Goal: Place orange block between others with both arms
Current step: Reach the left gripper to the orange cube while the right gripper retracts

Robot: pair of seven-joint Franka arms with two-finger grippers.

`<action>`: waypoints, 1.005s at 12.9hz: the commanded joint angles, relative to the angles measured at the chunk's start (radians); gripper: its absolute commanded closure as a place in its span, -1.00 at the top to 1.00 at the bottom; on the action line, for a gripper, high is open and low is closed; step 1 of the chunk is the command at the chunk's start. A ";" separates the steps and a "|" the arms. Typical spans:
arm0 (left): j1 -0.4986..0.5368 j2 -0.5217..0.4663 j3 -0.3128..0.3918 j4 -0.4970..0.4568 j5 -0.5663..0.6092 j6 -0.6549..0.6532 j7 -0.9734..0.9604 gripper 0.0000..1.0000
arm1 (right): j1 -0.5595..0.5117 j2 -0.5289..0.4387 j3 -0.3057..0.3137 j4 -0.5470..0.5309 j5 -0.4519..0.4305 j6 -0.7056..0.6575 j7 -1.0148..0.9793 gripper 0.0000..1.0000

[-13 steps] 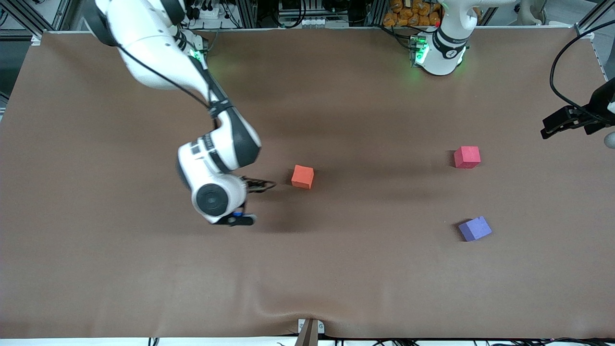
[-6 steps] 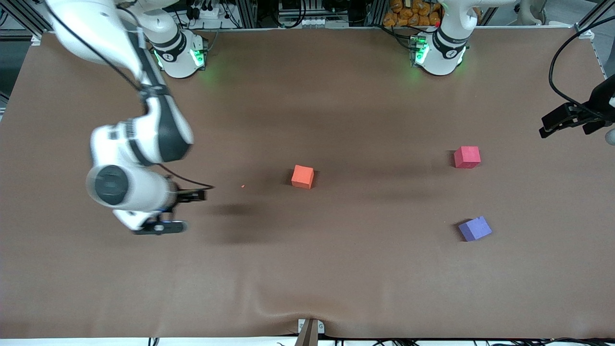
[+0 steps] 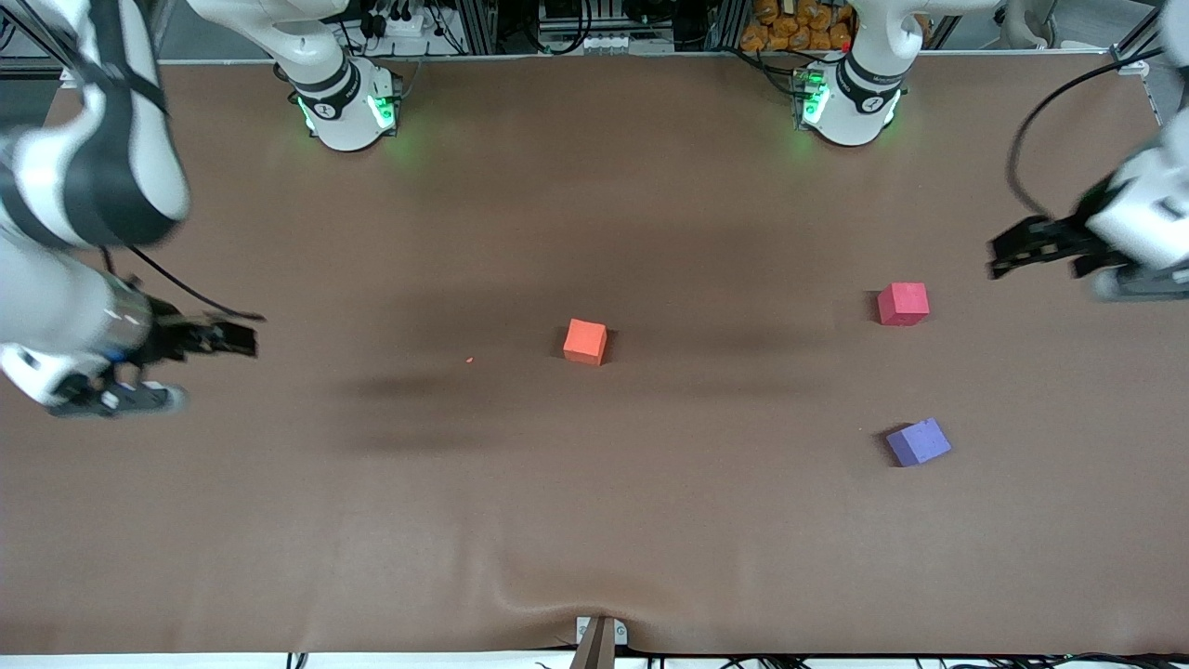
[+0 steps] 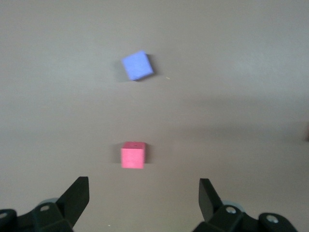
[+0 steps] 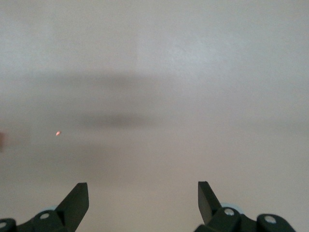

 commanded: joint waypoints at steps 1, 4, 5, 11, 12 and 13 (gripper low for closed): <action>-0.097 0.088 -0.029 0.019 -0.008 0.027 -0.052 1.00 | -0.036 -0.131 -0.001 -0.053 0.019 -0.050 -0.017 1.00; -0.285 0.246 -0.038 0.147 -0.010 0.038 -0.244 1.00 | -0.021 -0.203 -0.053 -0.045 0.019 -0.135 -0.011 1.00; -0.348 0.321 -0.038 0.222 -0.010 0.047 -0.335 1.00 | -0.021 -0.223 -0.064 -0.045 0.019 -0.158 -0.005 1.00; -0.583 0.597 -0.034 0.312 -0.007 0.414 -0.486 1.00 | 0.011 -0.298 -0.106 -0.031 0.031 -0.247 0.125 1.00; -0.613 0.631 -0.034 0.312 -0.007 0.451 -0.512 1.00 | 0.002 -0.298 -0.112 -0.027 0.031 -0.242 0.109 1.00; -0.645 0.663 -0.032 0.312 -0.007 0.485 -0.551 1.00 | -0.002 -0.297 -0.119 -0.027 0.031 -0.239 0.089 1.00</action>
